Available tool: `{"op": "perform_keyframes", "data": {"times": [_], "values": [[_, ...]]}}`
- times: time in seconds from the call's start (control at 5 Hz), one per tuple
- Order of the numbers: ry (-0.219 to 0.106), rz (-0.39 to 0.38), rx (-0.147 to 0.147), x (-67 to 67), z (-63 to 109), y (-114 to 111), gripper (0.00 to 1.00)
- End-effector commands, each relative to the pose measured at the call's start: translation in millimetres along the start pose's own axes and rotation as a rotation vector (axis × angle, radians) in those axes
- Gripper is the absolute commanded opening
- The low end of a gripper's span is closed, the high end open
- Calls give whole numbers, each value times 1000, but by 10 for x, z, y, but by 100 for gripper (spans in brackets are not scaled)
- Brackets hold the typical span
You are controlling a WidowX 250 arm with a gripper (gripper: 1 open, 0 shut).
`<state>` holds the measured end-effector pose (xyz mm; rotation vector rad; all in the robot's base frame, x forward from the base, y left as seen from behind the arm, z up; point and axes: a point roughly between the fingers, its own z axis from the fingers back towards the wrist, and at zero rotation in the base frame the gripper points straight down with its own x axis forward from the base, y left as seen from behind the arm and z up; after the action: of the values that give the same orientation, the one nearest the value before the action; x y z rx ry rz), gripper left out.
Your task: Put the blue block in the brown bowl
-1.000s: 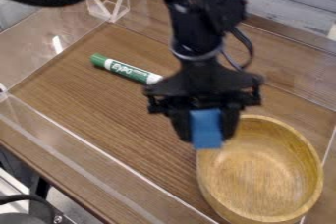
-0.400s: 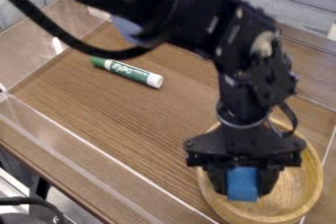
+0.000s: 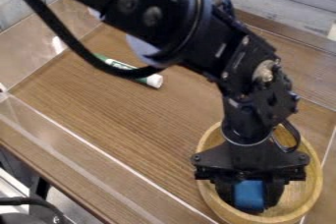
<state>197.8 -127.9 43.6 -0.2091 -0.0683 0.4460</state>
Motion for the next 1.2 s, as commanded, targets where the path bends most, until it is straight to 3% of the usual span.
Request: {"op": "perform_keyframes", "data": {"times": [0.0,1.0], "values": [[-9,-24,-14,-14,22,-67,0],[-24,-65,0,-44,45,-88,0]]}}
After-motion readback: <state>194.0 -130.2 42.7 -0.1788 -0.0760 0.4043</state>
